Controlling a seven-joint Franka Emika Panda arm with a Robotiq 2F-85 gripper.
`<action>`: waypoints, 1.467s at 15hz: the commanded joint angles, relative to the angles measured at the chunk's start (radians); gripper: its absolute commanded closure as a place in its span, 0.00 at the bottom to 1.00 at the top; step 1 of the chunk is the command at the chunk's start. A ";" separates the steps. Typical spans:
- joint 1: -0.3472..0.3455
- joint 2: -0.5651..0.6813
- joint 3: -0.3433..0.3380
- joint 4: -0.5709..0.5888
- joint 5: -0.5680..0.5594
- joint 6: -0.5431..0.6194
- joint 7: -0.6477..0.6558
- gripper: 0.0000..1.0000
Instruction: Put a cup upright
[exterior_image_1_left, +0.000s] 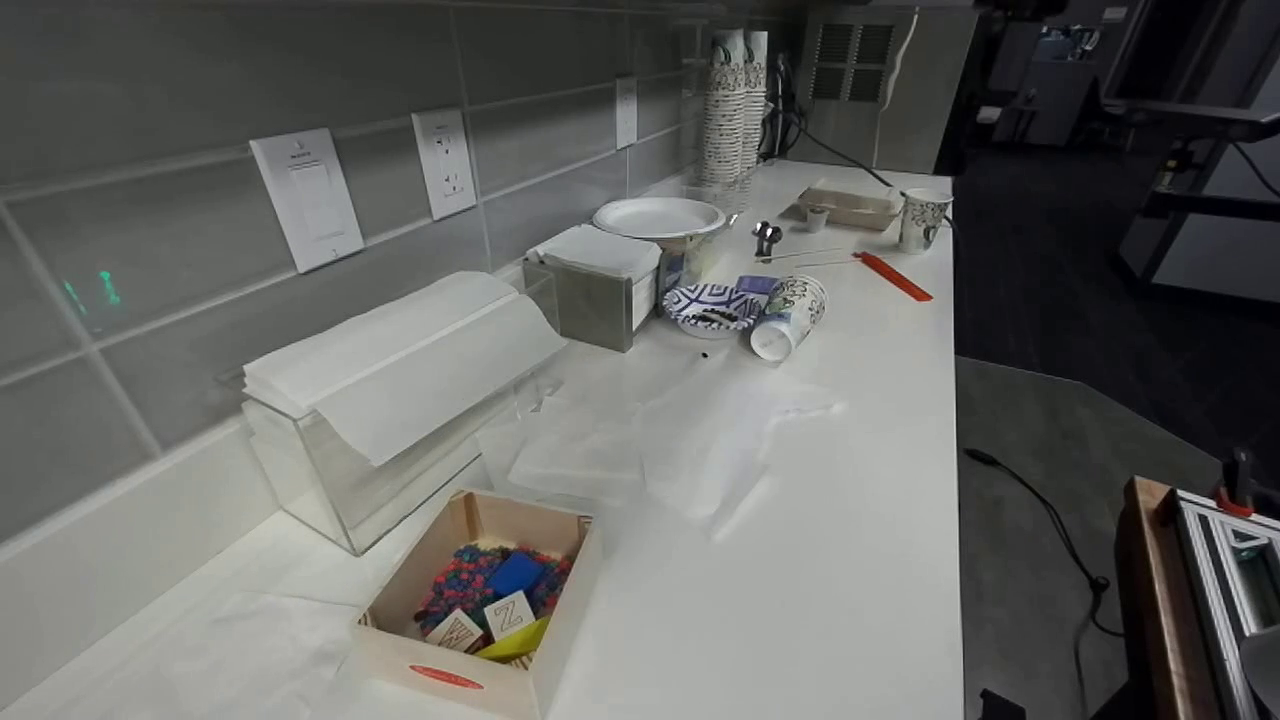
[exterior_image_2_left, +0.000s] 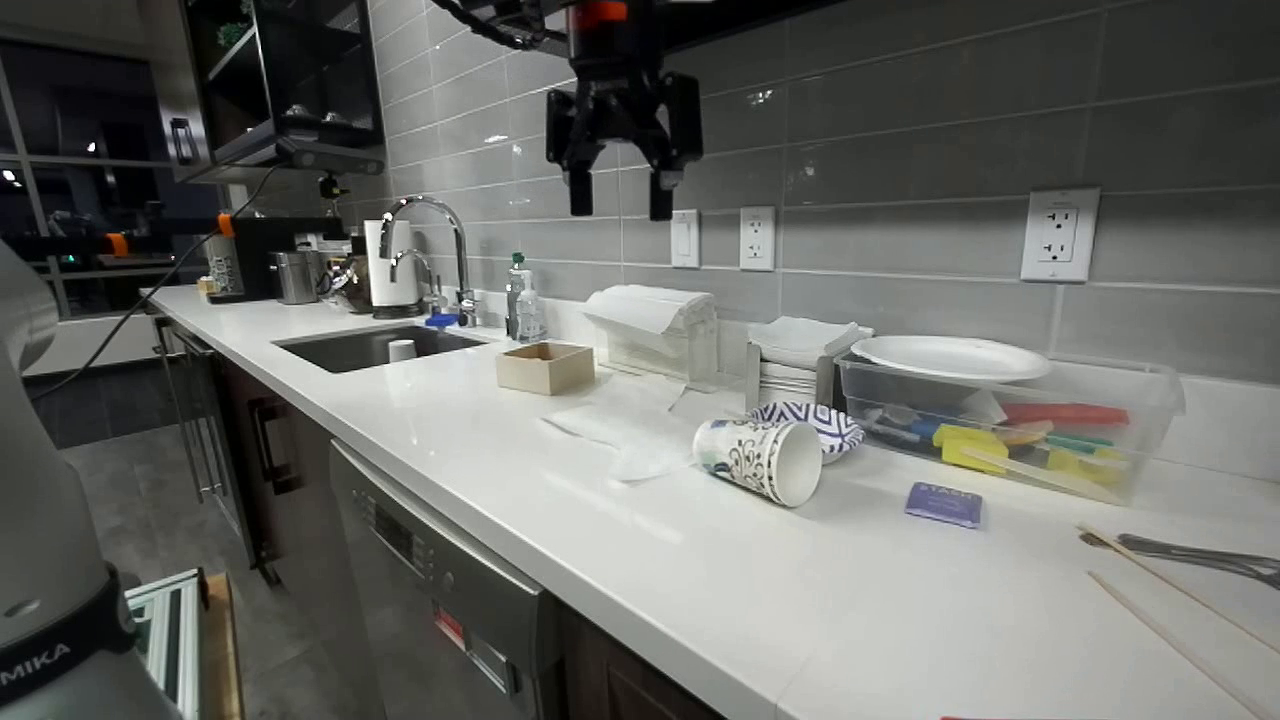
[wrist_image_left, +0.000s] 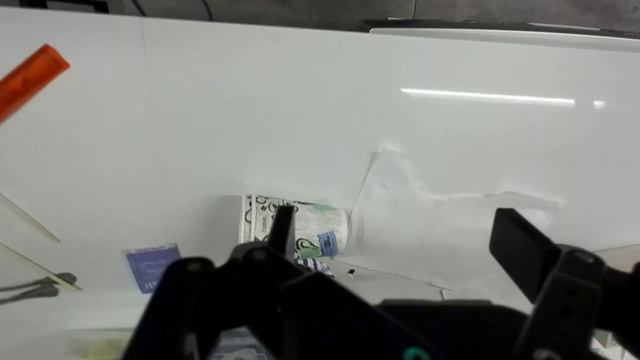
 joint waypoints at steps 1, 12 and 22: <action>0.016 0.197 -0.016 0.172 0.062 -0.019 -0.128 0.00; -0.218 0.643 -0.004 0.551 0.412 -0.148 -0.372 0.00; -0.347 0.851 0.104 0.731 0.398 -0.303 -0.315 0.00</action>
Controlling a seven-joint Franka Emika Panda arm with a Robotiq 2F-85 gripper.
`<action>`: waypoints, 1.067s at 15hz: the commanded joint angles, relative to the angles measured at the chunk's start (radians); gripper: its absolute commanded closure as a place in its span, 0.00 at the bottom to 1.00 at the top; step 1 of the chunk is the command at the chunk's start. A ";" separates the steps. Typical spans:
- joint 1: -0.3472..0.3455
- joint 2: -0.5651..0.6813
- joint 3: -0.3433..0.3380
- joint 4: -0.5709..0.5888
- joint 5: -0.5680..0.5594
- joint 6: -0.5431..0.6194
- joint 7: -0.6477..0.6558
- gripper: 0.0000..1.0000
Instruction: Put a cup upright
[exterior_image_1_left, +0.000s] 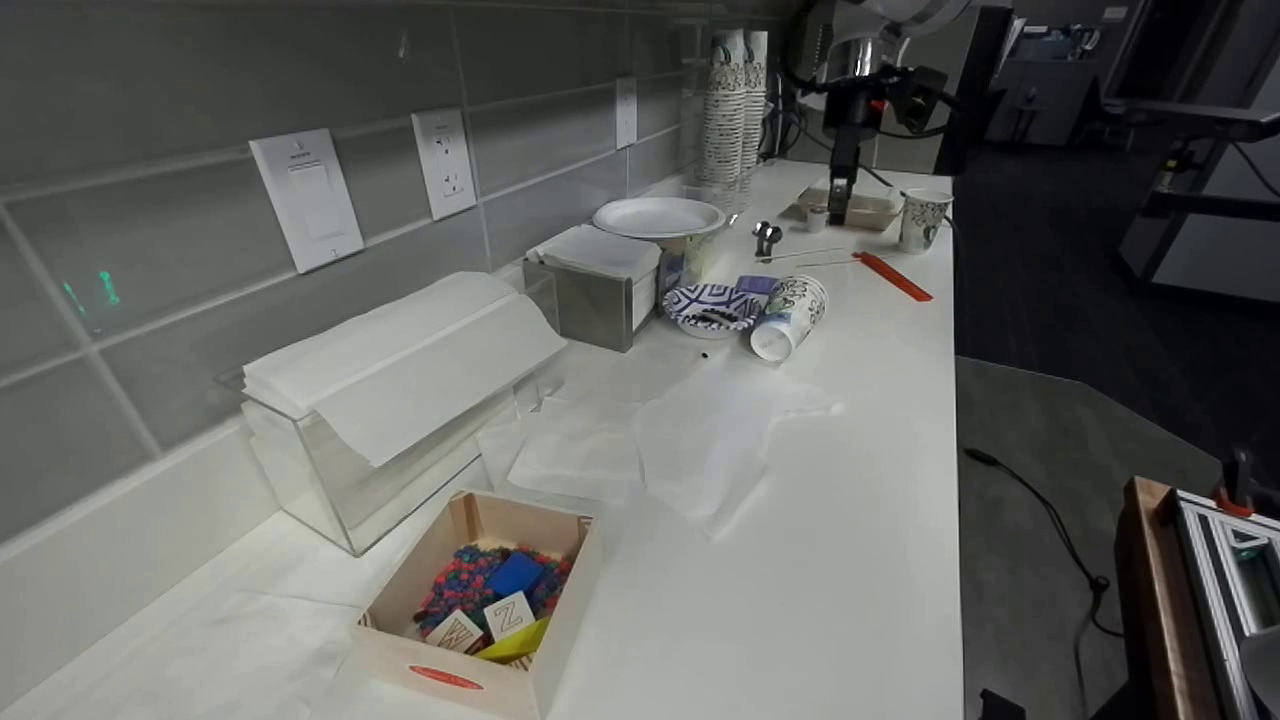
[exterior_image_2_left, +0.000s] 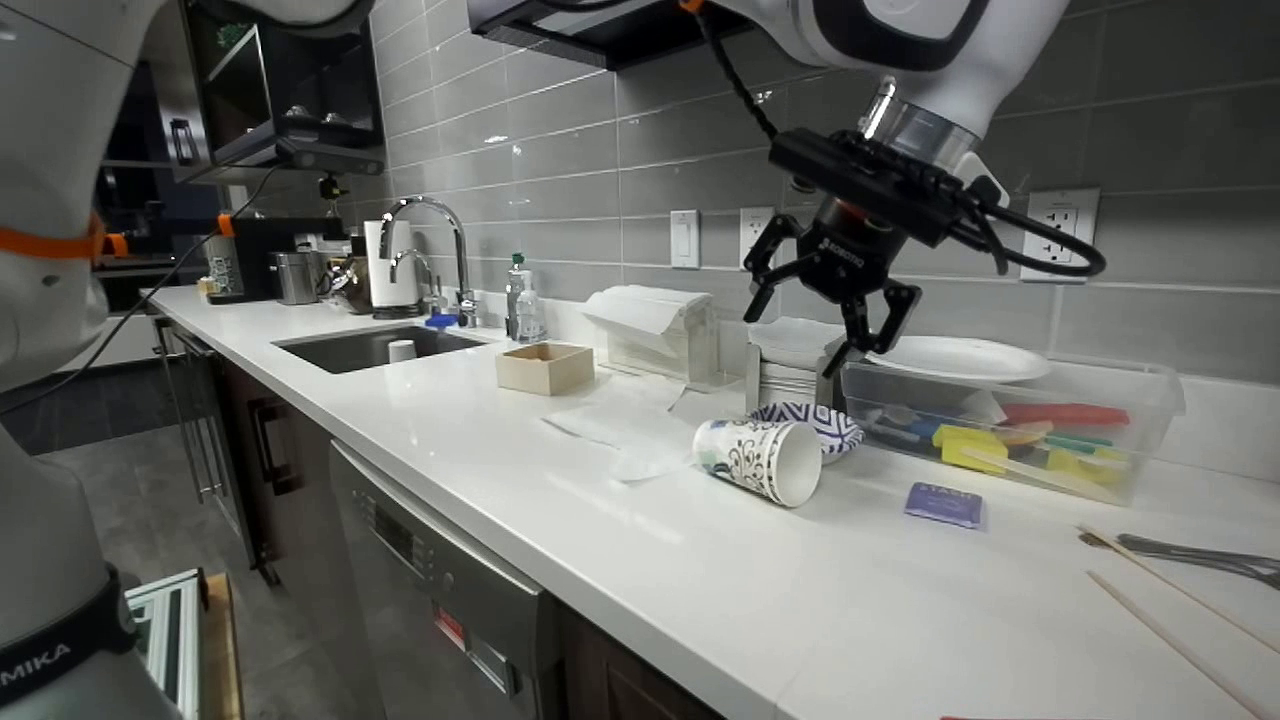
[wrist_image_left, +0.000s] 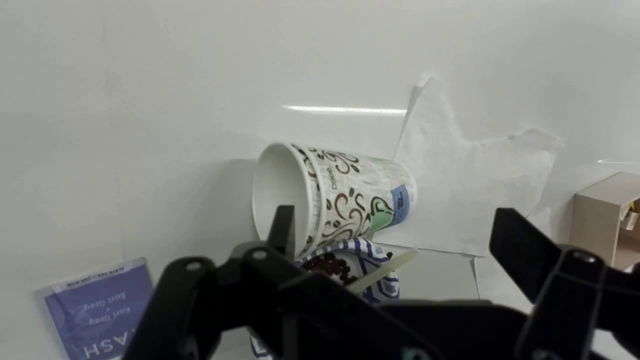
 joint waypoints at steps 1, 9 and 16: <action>-0.031 0.024 0.035 0.024 -0.015 -0.014 0.022 0.00; -0.064 0.101 0.079 0.071 0.019 -0.020 -0.049 0.00; -0.130 0.211 0.122 0.133 0.073 -0.019 -0.124 0.08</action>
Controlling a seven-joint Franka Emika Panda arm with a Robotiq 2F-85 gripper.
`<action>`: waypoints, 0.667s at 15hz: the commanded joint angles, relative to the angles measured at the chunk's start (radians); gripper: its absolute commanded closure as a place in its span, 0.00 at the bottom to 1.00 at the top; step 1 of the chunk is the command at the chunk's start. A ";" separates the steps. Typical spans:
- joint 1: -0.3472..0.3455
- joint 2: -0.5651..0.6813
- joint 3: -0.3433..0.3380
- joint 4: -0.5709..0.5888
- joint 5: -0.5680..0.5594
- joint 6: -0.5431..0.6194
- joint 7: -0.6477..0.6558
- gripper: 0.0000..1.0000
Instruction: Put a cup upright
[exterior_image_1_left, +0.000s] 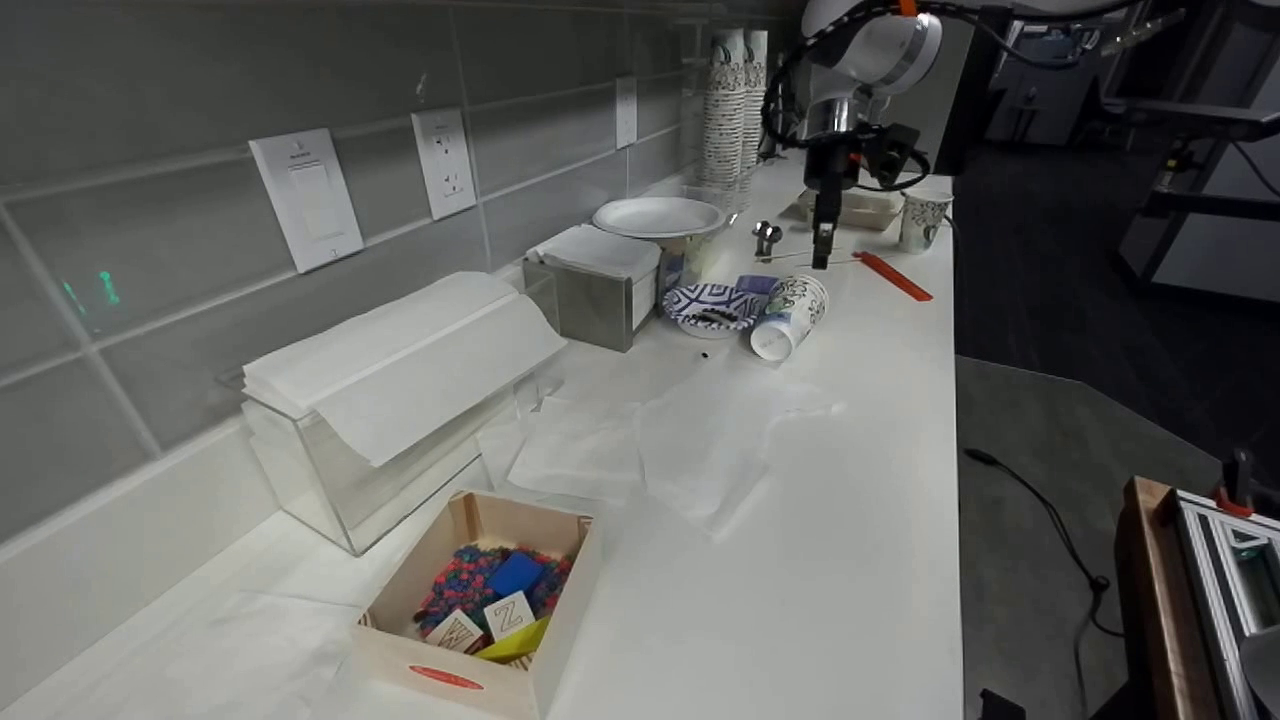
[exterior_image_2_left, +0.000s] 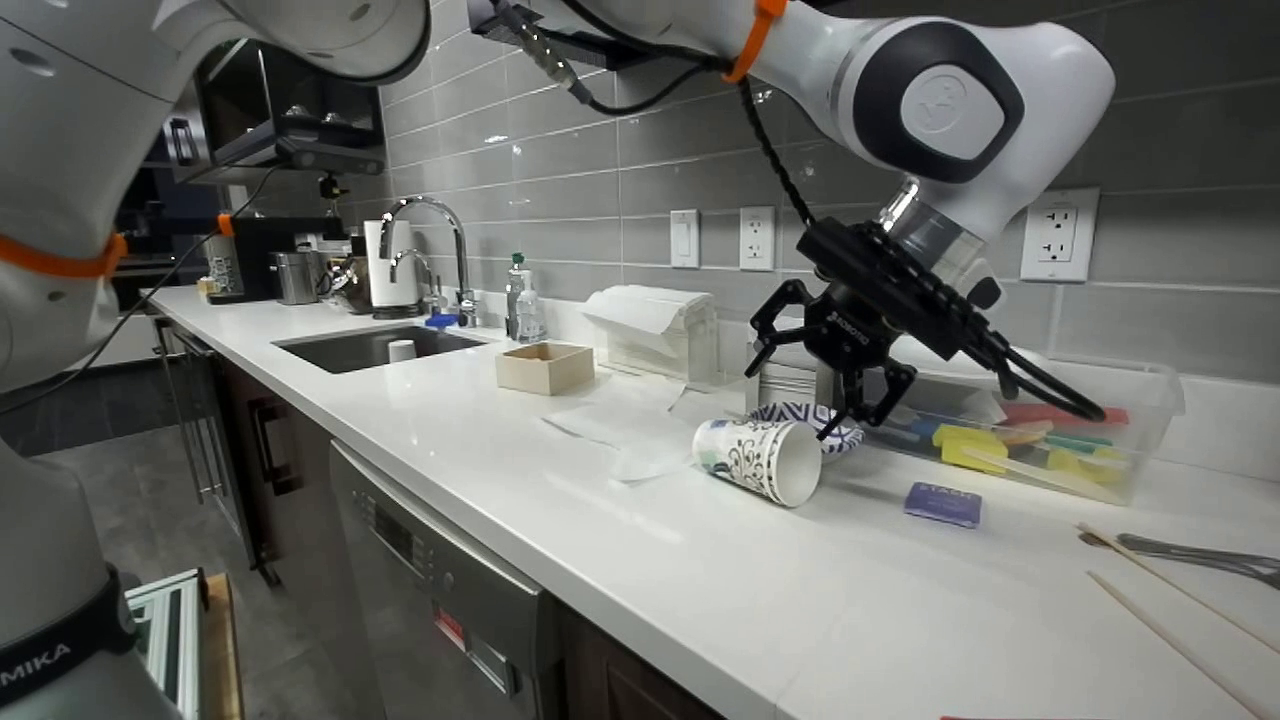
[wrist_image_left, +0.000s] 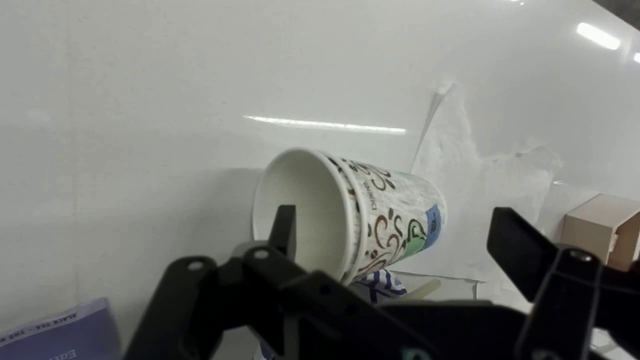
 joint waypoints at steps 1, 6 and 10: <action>-0.055 0.069 0.032 0.067 0.061 0.004 -0.044 0.14; -0.097 0.116 0.053 0.129 0.116 -0.023 -0.053 0.53; -0.115 0.162 0.070 0.181 0.135 -0.038 -0.041 0.52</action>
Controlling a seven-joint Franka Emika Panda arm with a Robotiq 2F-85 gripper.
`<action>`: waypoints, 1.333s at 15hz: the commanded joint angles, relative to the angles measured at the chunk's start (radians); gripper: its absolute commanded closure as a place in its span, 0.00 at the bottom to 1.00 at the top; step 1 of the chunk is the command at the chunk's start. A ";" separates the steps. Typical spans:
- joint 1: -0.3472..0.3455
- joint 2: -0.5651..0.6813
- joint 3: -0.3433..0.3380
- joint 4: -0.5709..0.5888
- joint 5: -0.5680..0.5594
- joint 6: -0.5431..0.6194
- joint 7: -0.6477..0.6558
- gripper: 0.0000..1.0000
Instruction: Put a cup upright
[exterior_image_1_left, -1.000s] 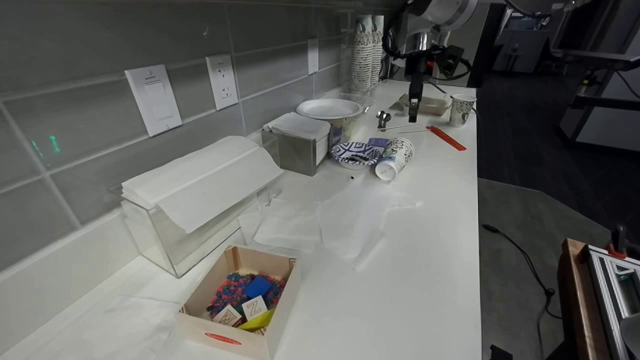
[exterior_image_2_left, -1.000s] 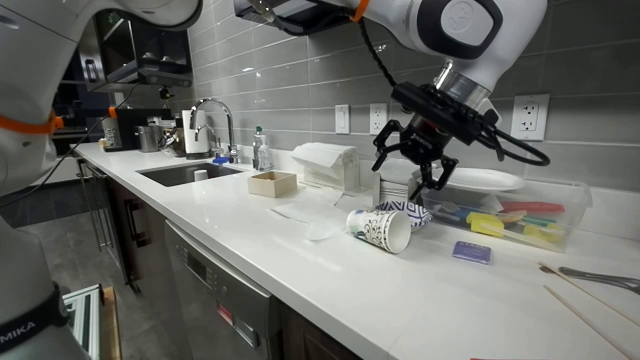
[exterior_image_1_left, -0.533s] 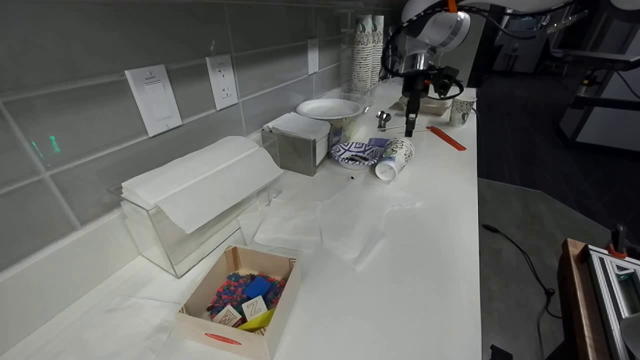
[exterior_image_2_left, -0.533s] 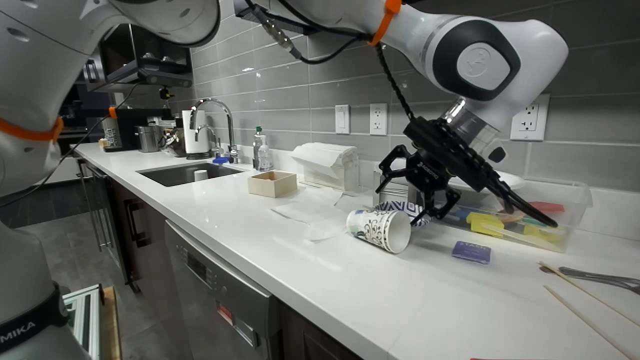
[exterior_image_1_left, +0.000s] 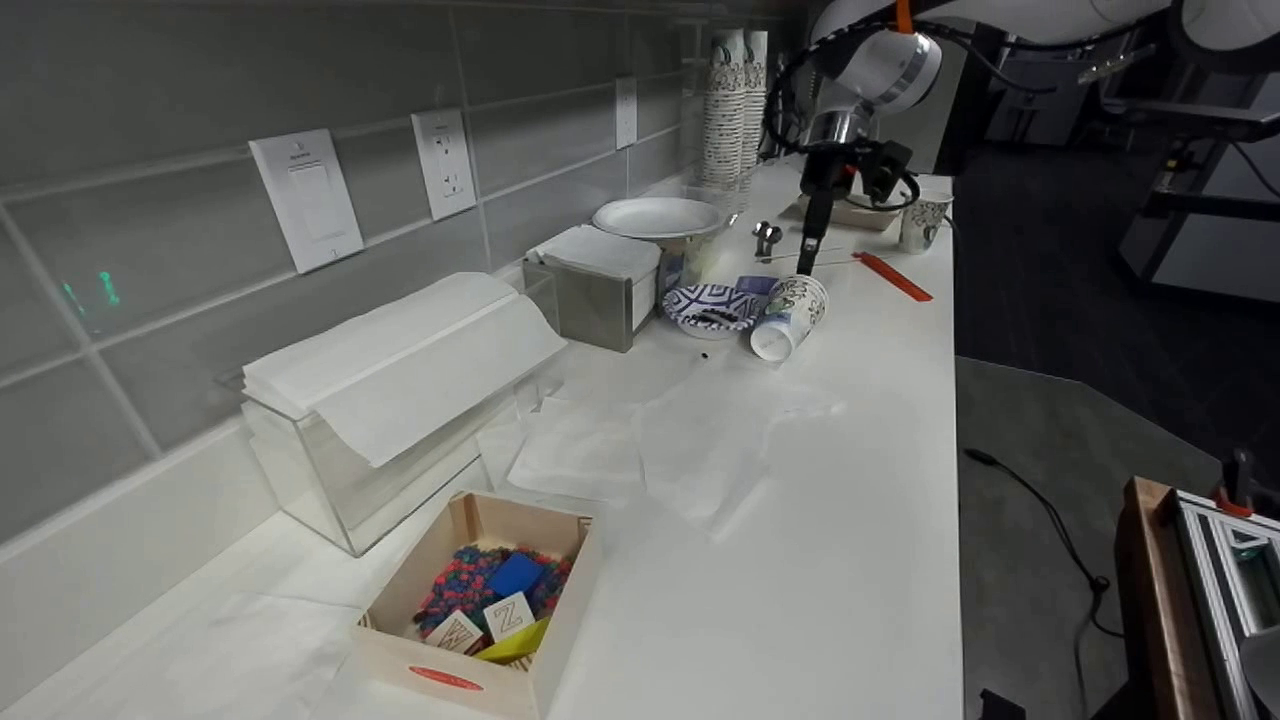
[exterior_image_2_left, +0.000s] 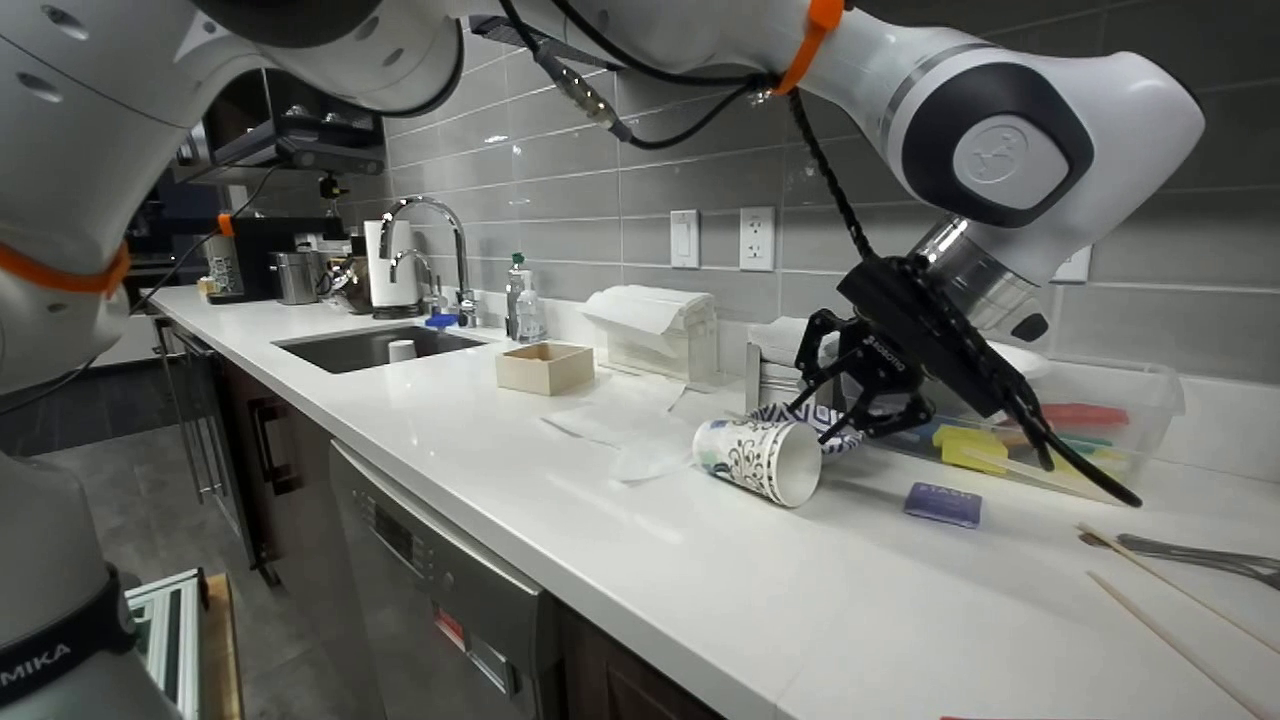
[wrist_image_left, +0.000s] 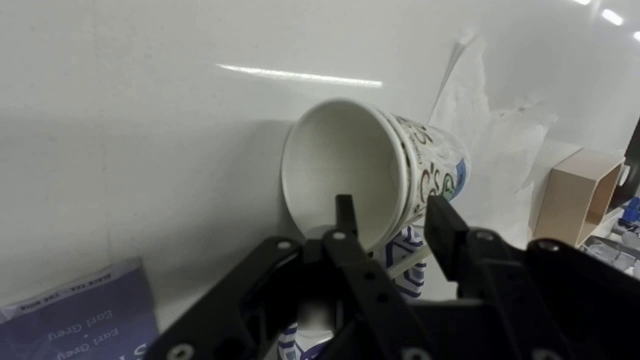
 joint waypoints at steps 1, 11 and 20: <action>-0.031 0.074 0.028 0.090 0.034 -0.052 0.008 0.54; -0.078 0.169 0.074 0.215 0.060 -0.187 0.053 1.00; -0.060 0.093 0.030 0.171 0.011 -0.132 0.083 0.99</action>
